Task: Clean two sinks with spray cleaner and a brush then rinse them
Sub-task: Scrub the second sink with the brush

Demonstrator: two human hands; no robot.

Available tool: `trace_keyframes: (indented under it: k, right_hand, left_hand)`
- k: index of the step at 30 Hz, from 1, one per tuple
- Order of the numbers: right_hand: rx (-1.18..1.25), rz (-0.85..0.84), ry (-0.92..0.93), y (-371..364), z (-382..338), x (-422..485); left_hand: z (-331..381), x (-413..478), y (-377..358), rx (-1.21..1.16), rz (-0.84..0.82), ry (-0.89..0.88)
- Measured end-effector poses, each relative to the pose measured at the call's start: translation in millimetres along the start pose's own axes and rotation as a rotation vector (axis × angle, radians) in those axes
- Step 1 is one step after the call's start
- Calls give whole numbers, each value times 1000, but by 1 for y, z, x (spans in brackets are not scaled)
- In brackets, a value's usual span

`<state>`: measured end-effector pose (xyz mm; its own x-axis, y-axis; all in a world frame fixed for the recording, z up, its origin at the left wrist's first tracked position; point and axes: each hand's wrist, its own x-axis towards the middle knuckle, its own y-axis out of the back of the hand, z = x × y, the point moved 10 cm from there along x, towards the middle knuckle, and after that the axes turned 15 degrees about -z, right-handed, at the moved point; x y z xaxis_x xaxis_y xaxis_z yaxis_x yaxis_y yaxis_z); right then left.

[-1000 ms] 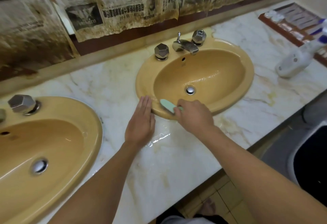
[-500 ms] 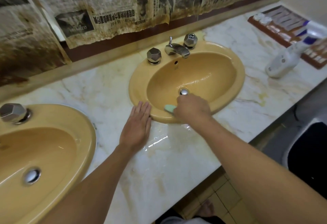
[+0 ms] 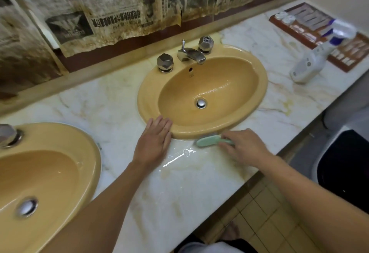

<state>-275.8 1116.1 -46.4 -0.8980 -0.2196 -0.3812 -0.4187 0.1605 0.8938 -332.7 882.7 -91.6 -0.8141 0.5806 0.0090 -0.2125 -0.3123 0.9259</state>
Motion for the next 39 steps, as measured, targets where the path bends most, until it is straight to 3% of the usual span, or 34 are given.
trace_keyframes:
  k: [4, 7, 11, 16, 20, 23, 29, 31, 35, 39]
  right_hand:
    - [-81, 121, 120, -12, -56, 22]
    - [-114, 109, 126, -3, -32, 18]
    - [-158, 27, -140, 9, 57, -6]
    - [144, 298, -371, 45, 111, -38]
    - [87, 114, -389, 43, 53, 12]
    - [6, -108, -253, 39, -3, 50]
    - [-187, -215, -705, 99, 59, 47]
    - [-259, -240, -617, 93, 29, 65]
    - [-21, -319, -269, 46, -63, 108]
    - [60, -288, -250, 46, -47, 106]
  left_hand:
    - [18, 19, -3, -38, -16, -27]
    - [21, 26, -7, -66, -40, -7]
    - [21, 32, -13, -40, -66, 27]
    - [31, 41, -15, 103, -79, 126]
    - [36, 44, -14, 134, -91, 112]
    - [37, 43, -15, 134, -100, 95]
    - [32, 43, -22, 50, -153, 91]
    - [31, 41, -23, 25, -156, 100]
    - [23, 34, -17, -110, -134, 122]
    - [10, 26, -13, -95, -164, 97]
